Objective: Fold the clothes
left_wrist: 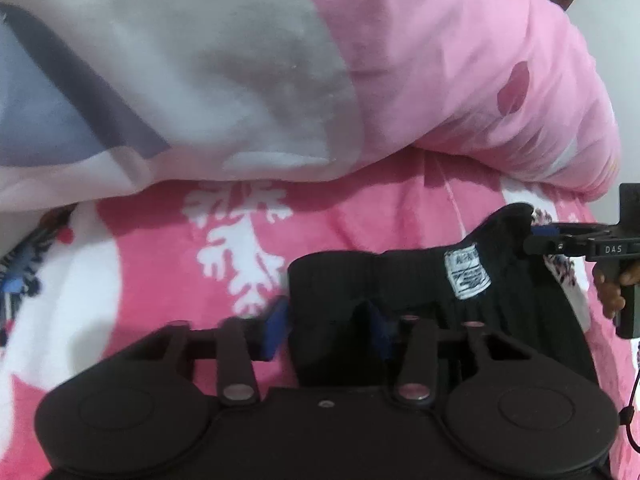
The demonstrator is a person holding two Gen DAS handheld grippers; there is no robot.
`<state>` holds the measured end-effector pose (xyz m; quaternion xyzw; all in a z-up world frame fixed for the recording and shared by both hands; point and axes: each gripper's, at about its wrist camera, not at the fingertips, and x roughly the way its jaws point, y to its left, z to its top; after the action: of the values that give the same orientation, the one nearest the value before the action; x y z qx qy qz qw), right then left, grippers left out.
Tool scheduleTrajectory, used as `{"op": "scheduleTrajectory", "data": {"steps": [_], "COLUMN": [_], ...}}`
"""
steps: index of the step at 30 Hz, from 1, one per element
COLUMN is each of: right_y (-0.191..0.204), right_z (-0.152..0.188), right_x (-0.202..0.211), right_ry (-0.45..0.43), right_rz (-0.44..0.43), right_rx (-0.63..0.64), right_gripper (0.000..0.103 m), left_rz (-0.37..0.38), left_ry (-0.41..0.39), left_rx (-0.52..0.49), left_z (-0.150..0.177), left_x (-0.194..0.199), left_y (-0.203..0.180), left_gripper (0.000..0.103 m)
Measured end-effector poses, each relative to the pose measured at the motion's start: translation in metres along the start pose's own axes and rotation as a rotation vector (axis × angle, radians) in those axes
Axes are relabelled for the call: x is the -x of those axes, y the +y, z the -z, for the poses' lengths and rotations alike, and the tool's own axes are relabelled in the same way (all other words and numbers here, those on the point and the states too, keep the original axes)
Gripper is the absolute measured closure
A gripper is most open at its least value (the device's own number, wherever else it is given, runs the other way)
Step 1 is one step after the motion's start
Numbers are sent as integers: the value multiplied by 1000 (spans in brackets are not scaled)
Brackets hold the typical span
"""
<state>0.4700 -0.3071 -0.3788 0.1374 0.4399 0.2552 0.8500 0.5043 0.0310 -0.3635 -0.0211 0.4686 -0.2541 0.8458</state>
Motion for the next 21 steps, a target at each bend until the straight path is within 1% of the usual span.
{"op": "scheduleTrajectory", "data": {"steps": [1, 2, 3, 5, 7, 10, 13, 14, 17, 21], "right_y": [0, 1, 5, 7, 11, 11, 5, 3, -2, -4], "right_z": [0, -1, 0, -1, -3, -6, -12, -13, -12, -12], "right_x": [-2, -3, -4, 2, 8, 9, 4, 1, -12, -19], "right_ry": [6, 13, 28, 7, -19, -30, -60, -63, -58, -90], "right_rz": [-6, -6, 16, 1, -13, -13, -2, 3, 27, 29], "right_rx": [-1, 6, 49, 80, 109, 126, 105, 103, 117, 129], "right_gripper": [67, 74, 85, 93, 93, 93, 93, 93, 93, 93], "left_rz": [-1, -8, -14, -12, -19, -31, -60, -62, -95, -107], "left_ry": [-3, -14, -24, -37, -41, -45, -62, -60, -58, -97], "left_rx": [-10, -31, -50, -66, -92, -115, -127, -125, -168, -164], "left_z": [0, -1, -2, -5, -12, -18, -23, -23, -18, -22], "left_x": [0, 5, 10, 16, 18, 17, 7, 4, -10, -11], "left_y": [0, -1, -1, 0, 2, 2, 7, 8, 7, 7], "left_gripper": [93, 93, 94, 94, 94, 94, 94, 94, 94, 94]}}
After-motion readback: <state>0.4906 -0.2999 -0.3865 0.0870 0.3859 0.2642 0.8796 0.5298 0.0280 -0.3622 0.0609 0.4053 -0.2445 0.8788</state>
